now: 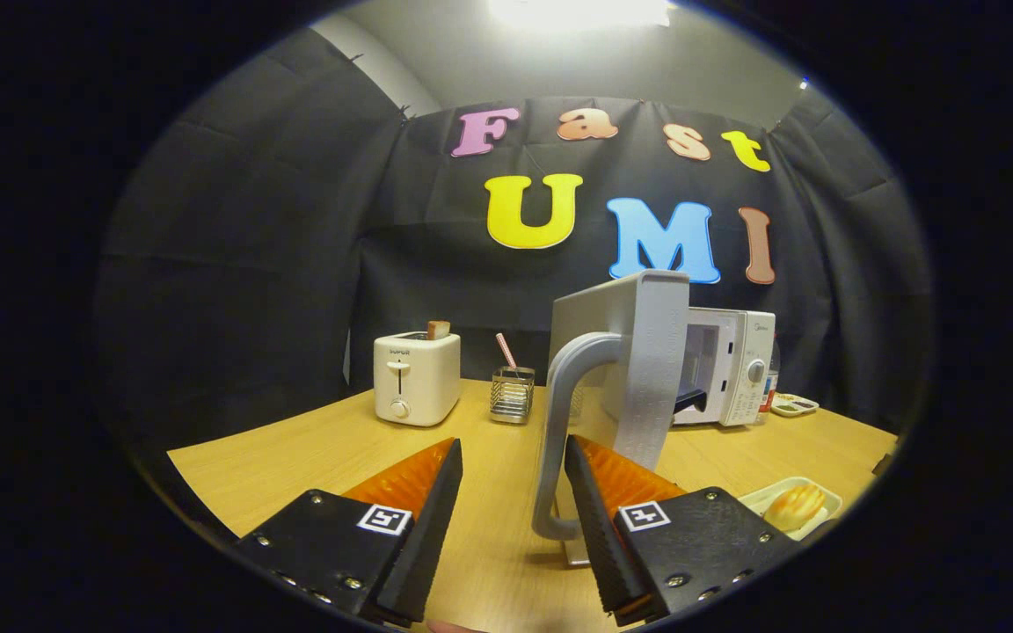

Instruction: Open the microwave, put the food inside, and close the microwave door.

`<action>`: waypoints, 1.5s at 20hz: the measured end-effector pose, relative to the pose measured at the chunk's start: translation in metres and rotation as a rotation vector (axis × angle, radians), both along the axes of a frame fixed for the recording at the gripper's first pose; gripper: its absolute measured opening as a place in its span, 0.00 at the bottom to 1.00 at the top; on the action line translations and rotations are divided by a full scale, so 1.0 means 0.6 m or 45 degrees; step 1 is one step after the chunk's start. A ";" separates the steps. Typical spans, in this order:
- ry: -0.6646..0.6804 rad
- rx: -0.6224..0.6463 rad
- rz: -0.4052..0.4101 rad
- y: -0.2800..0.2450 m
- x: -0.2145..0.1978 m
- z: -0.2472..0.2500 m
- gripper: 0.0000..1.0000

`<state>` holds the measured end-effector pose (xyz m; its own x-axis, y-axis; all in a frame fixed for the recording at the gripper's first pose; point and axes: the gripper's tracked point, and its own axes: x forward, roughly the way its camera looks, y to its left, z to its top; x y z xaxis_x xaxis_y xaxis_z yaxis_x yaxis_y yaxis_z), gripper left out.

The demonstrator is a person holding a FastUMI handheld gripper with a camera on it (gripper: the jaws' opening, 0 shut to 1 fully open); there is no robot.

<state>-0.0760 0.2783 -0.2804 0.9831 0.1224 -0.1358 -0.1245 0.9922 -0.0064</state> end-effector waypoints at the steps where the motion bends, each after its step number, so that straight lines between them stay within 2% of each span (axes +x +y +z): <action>1: -0.021 -0.012 0.019 -0.007 -0.003 0.007 0.71; 5: -0.089 -0.026 0.146 -0.037 -0.025 0.039 0.71; 6: -0.101 -0.027 0.151 -0.058 -0.031 0.044 0.71; 10: -0.129 -0.031 0.084 -0.161 -0.033 0.060 0.71; 14: -0.108 -0.067 -0.040 -0.289 -0.017 0.051 0.71; 17: -0.047 -0.066 -0.117 -0.375 -0.004 0.025 0.71; 20: 0.079 -0.040 -0.134 -0.432 -0.005 -0.023 0.71; 24: 0.266 0.003 -0.056 -0.466 -0.030 -0.083 0.71; 27: 0.409 0.016 0.048 -0.463 -0.057 -0.125 0.71; 30: 0.506 -0.048 0.134 -0.468 -0.082 -0.152 0.71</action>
<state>-0.1253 -0.0023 -0.3717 0.8356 0.2070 -0.5088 -0.2251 0.9740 0.0265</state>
